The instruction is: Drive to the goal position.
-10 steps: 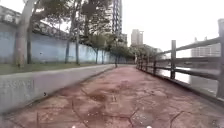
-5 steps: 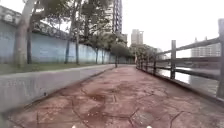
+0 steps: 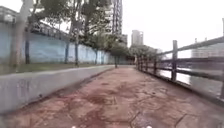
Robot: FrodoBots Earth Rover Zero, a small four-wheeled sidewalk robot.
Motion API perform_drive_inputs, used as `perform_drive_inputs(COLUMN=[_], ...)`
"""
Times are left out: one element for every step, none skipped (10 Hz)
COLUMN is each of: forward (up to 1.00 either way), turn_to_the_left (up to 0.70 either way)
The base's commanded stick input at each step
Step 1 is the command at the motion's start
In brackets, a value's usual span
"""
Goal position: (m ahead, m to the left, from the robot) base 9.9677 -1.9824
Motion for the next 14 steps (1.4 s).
perform_drive_inputs(forward=[1.00,1.00,1.00,1.00,1.00,1.00,1.00,1.00,1.00,1.00,1.00,1.00,1.00,1.00], turn_to_the_left=[-0.32,0.03,0.08,0.08,0.08,0.08,0.08,0.08,0.08,-0.32,-0.17,0.08,0.08,0.08])
